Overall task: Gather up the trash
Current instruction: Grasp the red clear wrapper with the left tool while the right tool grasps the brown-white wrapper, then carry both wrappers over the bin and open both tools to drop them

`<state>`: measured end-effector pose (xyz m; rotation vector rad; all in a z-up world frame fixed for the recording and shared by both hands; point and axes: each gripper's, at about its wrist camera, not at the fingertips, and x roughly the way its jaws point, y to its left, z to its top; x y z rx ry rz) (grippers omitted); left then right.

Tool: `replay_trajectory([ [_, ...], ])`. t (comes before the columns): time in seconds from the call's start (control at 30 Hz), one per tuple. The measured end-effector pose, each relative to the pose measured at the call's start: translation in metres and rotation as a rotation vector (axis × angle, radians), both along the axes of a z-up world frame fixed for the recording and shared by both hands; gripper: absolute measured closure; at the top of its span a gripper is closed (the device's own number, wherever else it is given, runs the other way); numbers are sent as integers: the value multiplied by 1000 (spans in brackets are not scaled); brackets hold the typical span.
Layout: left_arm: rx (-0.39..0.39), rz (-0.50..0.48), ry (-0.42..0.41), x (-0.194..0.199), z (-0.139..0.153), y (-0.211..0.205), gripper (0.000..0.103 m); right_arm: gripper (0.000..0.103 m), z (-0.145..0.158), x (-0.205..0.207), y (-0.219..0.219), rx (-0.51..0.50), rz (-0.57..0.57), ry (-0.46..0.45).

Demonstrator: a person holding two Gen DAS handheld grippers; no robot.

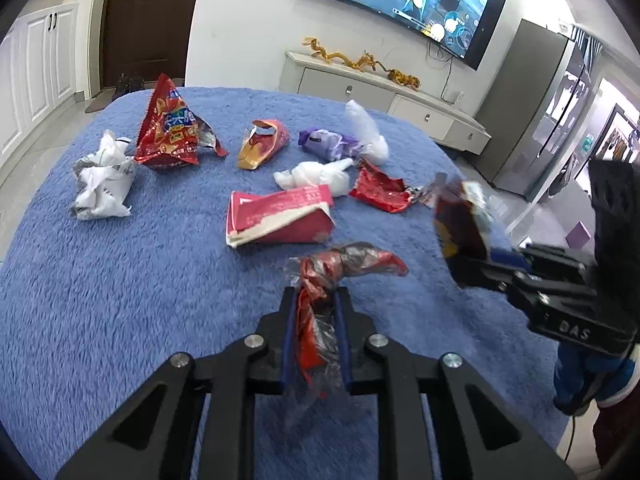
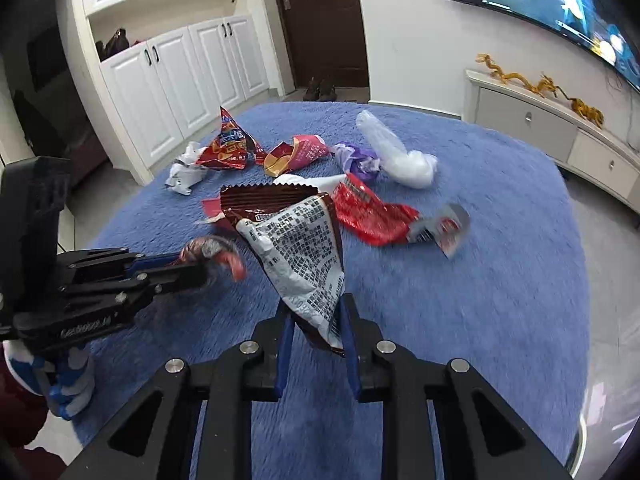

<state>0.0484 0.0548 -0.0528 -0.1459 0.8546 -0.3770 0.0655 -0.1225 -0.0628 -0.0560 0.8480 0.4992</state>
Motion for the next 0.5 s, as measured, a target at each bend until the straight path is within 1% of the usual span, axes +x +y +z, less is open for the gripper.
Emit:
replay_trajectory([
  [0.13, -16, 2, -28, -14, 16, 3, 86, 83, 14, -28, -16, 31, -39, -26],
  [0.27, -12, -4, -74, -29, 36, 1, 86, 83, 29, -51, -37, 60, -90, -57],
  [0.5, -9, -31, -112, -44, 61, -16, 86, 83, 55, -90, -91, 162, -230, -121],
])
